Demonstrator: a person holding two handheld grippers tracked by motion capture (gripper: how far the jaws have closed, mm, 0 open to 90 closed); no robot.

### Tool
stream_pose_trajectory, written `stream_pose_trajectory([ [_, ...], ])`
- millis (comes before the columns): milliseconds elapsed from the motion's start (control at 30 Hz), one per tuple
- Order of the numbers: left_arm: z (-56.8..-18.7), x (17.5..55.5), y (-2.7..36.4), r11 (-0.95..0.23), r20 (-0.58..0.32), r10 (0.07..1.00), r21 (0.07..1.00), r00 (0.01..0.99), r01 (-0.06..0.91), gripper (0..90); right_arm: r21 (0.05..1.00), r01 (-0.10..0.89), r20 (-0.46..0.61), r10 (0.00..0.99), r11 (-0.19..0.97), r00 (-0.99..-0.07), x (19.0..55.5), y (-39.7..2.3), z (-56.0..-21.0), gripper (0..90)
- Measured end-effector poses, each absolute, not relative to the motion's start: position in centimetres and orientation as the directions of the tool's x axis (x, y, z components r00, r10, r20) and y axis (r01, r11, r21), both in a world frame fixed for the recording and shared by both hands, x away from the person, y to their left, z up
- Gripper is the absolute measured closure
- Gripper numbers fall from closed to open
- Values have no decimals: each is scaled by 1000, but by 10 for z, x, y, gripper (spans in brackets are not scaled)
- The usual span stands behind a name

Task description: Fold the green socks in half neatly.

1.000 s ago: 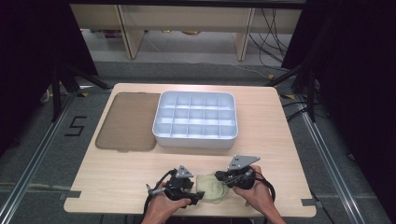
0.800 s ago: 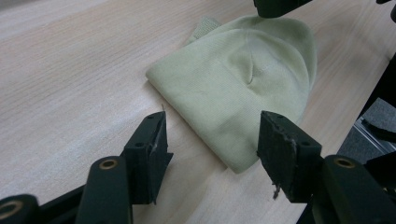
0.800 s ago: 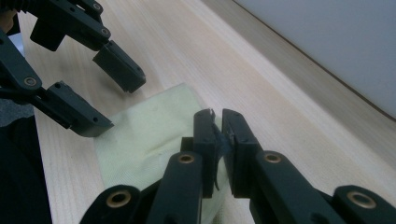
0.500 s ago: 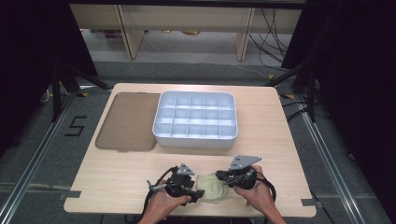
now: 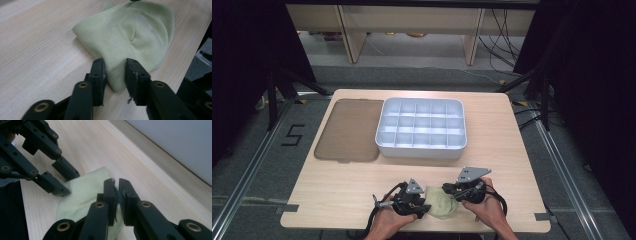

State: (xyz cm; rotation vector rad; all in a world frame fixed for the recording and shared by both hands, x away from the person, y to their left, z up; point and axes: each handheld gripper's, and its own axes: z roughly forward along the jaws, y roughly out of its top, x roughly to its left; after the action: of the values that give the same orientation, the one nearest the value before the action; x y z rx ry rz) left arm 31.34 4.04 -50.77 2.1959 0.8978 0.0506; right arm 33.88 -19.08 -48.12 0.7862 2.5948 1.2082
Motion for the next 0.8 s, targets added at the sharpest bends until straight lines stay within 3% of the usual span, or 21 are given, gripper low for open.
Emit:
stream_pose_trajectory([
  [300,-504,316,44,-444,-260,621,661,740,605,803,751,373,55,511,545,-858,339,-187,-482,846],
  [800,-497,320,56,-455,-222,626,675,748,581,819,736,390,56,525,553,-849,348,-172,-491,867],
])
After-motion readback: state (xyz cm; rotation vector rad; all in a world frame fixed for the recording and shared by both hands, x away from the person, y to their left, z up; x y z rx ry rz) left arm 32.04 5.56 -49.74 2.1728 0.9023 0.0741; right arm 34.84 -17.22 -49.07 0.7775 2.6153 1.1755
